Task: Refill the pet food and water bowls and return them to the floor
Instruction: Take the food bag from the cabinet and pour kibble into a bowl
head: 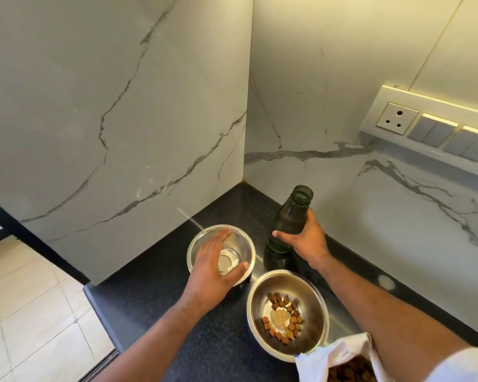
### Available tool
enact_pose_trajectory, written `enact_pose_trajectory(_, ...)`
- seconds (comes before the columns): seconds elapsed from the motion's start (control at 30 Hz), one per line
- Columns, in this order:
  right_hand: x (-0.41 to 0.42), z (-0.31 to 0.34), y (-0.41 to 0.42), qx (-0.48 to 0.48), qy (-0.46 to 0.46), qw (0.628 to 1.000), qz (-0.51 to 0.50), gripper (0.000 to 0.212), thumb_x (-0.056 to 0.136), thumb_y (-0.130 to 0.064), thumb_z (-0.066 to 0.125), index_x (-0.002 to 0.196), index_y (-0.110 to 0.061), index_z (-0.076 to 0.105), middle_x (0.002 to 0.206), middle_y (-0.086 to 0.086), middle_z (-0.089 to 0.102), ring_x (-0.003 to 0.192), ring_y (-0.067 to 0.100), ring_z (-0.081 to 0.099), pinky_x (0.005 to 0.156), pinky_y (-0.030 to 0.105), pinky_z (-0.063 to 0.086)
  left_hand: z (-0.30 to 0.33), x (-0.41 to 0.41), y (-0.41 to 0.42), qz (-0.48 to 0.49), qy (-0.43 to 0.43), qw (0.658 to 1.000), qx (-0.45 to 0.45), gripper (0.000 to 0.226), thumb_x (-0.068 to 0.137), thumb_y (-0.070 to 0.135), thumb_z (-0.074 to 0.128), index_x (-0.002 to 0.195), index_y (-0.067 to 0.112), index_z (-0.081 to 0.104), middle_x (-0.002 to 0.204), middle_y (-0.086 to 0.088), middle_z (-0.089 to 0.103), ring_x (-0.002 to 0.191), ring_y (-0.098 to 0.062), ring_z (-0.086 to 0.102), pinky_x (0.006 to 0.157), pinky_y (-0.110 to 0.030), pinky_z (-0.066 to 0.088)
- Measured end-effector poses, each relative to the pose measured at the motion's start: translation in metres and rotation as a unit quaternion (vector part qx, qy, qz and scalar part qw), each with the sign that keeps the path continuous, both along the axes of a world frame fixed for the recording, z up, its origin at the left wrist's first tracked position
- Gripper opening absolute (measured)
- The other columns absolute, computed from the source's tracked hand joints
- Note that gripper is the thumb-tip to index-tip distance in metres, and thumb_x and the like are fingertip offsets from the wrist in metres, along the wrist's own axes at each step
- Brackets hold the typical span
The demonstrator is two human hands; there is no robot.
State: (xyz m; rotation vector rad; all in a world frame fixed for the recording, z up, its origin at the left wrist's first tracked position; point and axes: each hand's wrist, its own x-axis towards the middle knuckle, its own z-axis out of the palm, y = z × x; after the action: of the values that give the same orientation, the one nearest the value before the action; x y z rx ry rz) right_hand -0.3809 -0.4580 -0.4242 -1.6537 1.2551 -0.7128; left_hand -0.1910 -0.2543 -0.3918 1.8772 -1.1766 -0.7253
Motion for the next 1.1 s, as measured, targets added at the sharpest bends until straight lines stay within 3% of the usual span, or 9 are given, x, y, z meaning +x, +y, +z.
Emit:
enact_pose_trajectory(0.17,0.01,-0.009,-0.008,0.005,0.014,1.0,0.014,0.089,0.061,-0.031,0.097,0.132,-0.04,0.044,0.124,-0.015,0.062,0.12,0.013,0.059,0.105,0.048,0.05,-0.003,0.003,-0.022,-0.002,-0.017,1.0,-0.003,0.084,0.085,0.044,0.079,0.15,0.056,0.027,0.16,0.023,0.032,0.142,0.001,0.028,0.12,-0.04,0.03)
enact_pose_trajectory(0.37,0.011,-0.016,-0.013,0.002,0.04,0.999,0.018,0.093,0.06,-0.034,0.097,0.135,-0.037,0.042,0.136,-0.006,0.061,0.128,0.02,0.057,0.108,0.052,0.049,-0.012,0.002,-0.032,-0.01,-0.027,1.0,-0.006,0.083,0.085,0.044,0.079,0.151,0.053,0.029,0.156,0.028,0.032,0.138,0.008,0.025,0.117,-0.031,0.027)
enact_pose_trajectory(0.57,0.011,-0.014,-0.012,0.002,0.072,0.997,0.027,0.095,0.061,-0.04,0.095,0.136,-0.042,0.037,0.138,-0.006,0.059,0.13,0.019,0.055,0.108,0.049,0.048,-0.013,-0.004,-0.043,-0.019,-0.027,0.999,0.001,0.084,0.084,0.047,0.079,0.152,0.052,0.029,0.162,0.02,0.033,0.145,0.0,0.028,0.117,-0.036,0.03)
enact_pose_trajectory(0.77,-0.01,0.004,-0.002,0.039,0.121,0.99,0.056,0.099,0.071,-0.041,0.09,0.149,-0.031,0.031,0.151,-0.001,0.051,0.139,0.025,0.049,0.113,0.052,0.043,-0.004,-0.015,-0.042,-0.066,-0.01,0.998,-0.002,0.084,0.084,0.048,0.079,0.152,0.052,0.029,0.164,0.016,0.032,0.151,-0.008,0.027,0.122,-0.046,0.032)
enact_pose_trajectory(0.9,-0.061,0.041,0.033,0.068,0.081,0.994,0.027,0.098,0.077,-0.045,0.085,0.155,-0.031,0.028,0.157,-0.004,0.045,0.139,0.019,0.049,0.108,0.04,0.047,0.004,-0.023,-0.03,-0.137,-0.019,0.99,-0.012,0.085,0.083,0.051,0.079,0.151,0.053,0.029,0.164,0.016,0.031,0.142,0.001,0.024,0.118,-0.044,0.032)
enact_pose_trajectory(1.03,-0.127,0.072,0.102,0.081,0.037,0.996,-0.026,0.086,0.076,-0.056,0.079,0.149,-0.028,0.044,0.146,-0.008,0.056,0.128,0.009,0.058,0.097,0.024,0.05,0.007,-0.031,-0.015,-0.203,-0.047,0.977,-0.032,0.085,0.083,0.044,0.082,0.153,0.048,0.033,0.159,0.011,0.039,0.135,0.0,0.031,0.112,-0.036,0.035)
enact_pose_trajectory(1.1,-0.154,0.078,0.144,0.092,0.019,0.993,-0.068,0.079,0.076,-0.058,0.078,0.144,-0.031,0.05,0.142,-0.01,0.059,0.122,0.004,0.062,0.099,0.025,0.052,0.005,-0.038,-0.01,-0.231,-0.045,0.971,-0.034,0.087,0.082,0.042,0.084,0.153,0.047,0.034,0.158,0.009,0.04,0.137,-0.005,0.037,0.112,-0.037,0.038)
